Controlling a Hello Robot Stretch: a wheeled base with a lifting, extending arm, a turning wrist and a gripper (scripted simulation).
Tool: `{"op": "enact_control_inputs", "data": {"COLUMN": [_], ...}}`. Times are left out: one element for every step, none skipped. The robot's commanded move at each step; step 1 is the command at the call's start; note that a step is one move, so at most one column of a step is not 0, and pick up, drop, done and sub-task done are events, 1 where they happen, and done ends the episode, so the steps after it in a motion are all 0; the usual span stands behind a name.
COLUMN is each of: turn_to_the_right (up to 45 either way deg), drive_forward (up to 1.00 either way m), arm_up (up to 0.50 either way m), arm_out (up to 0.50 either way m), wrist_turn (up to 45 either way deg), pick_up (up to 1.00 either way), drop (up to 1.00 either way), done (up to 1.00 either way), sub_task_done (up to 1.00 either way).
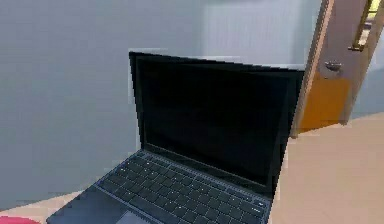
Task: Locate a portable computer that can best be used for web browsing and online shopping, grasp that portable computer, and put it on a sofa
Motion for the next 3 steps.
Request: {"op": "enact_control_inputs", "data": {"turn_to_the_right": [45.0, 45.0, 45.0], "drive_forward": [0.0, 0.0, 0.0], "arm_up": [0.0, 0.0, 0.0], "arm_out": [0.0, 0.0, 0.0], "wrist_turn": [0.0, 0.0, 0.0], "pick_up": [0.0, 0.0, 0.0], "drop": [0.0, 0.0, 0.0], "done": [0.0, 0.0, 0.0], "sub_task_done": [0.0, 0.0, 0.0]}}
